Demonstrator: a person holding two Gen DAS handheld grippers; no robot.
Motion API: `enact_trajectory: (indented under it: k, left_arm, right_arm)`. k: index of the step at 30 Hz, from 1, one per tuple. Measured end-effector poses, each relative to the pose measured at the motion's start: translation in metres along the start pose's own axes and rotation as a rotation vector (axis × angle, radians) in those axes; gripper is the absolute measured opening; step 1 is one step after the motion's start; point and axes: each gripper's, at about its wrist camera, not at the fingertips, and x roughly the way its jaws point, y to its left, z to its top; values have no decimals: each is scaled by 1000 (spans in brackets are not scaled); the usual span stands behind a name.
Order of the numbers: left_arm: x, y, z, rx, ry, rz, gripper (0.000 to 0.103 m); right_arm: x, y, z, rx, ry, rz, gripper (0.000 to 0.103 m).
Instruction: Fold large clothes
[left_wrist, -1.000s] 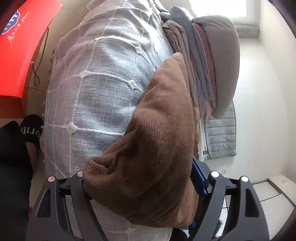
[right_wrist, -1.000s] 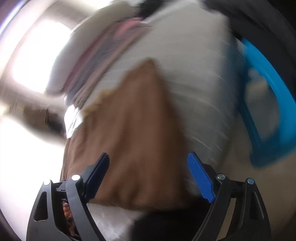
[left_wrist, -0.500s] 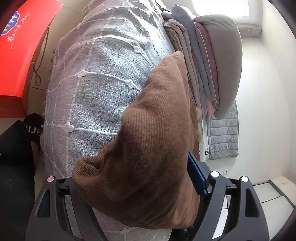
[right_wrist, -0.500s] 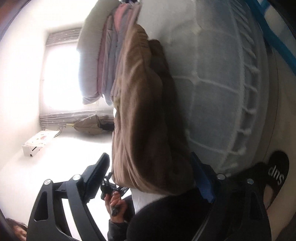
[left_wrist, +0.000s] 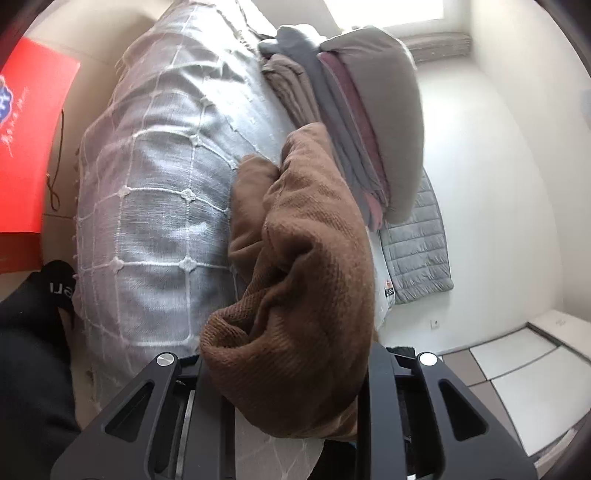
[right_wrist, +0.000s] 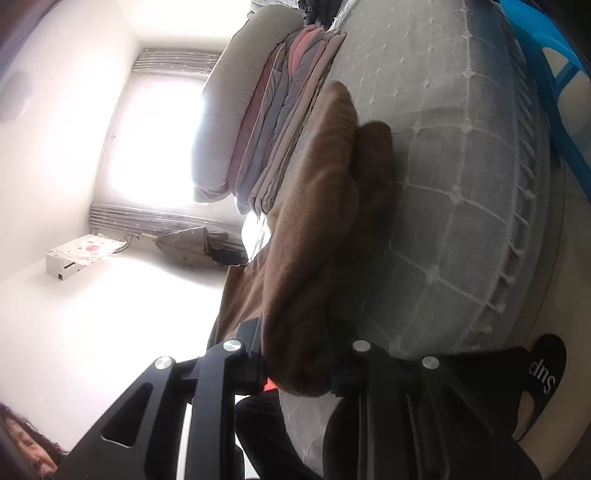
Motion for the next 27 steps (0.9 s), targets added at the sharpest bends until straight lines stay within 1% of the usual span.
enact_trajectory:
  k: [1,2,3,4,5,6,7,8,9,10,11,12,13,14,15,16,17,18,19,20,21,23,24,25,27]
  left_arm:
    - [-2,1,-3,5,4,10,20]
    - [0,6,-5,11,18,40,20]
    - [6,14,-7,5,37,70,21]
    - [14,23,-8,-19,55,100,22]
    - [18,33,-8,-48,60,111,24]
    - [21,41,-8,-68,60,108,25]
    - [23,44,-8,-72,57,110,27]
    - [23,44,-8,-68,54,115,29]
    - [24,44,-8,-60,49,122,31]
    - [25,44,-8,-51,46,129,34]
    - [25,43,-7,-46,42,136,37]
    - [27,44,-6,-47,35,143,38]
    - [28,45,-6,-55,29,138,39]
    - [29,47,-6,-59,25,137,40]
    - [30,48,-6,-63,21,139,41]
    - [31,50,-5,-73,16,136,42]
    - [32,54,-5,-84,15,132,44]
    - [32,56,-4,-91,16,130,44]
    - [32,58,-4,-98,15,126,45]
    - [32,60,-4,-102,15,121,45]
    - [32,60,-4,-103,14,117,45]
    - [32,61,-2,-99,13,113,47]
    - [34,61,-1,-94,11,114,47]
    - [35,60,0,-88,11,116,48]
    - [36,60,4,-97,7,122,48]
  right_arm:
    - [-1,-7,-2,7,23,-29,24]
    - [2,-9,0,10,41,-66,26]
    - [3,-19,1,36,55,-100,28]
    - [5,-27,3,61,64,-109,31]
    - [5,-35,7,81,64,-133,38]
    - [0,-35,11,80,25,-183,45]
    - [-8,-29,14,70,-22,-222,48]
    - [-14,-23,17,59,-53,-242,50]
    - [-22,-13,21,39,-102,-293,53]
    - [-29,4,24,6,-167,-364,55]
    - [-32,19,23,-31,-201,-374,59]
    - [-26,43,22,-103,-211,-340,64]
    - [-16,60,22,-152,-195,-323,67]
    - [4,84,17,-224,-154,-313,71]
    - [31,104,9,-285,-88,-292,75]
    - [65,117,0,-327,5,-262,75]
    - [90,123,-7,-346,75,-244,75]
    - [122,128,-20,-367,163,-222,75]
    - [151,127,-33,-382,235,-220,75]
    - [169,125,-42,-392,272,-242,75]
    - [188,121,-51,-410,300,-288,75]
    - [217,109,-55,-466,304,-398,75]
    - [226,102,-51,-458,306,-413,75]
    - [228,97,-46,-434,302,-407,75]
    - [219,105,-40,-390,296,-376,75]
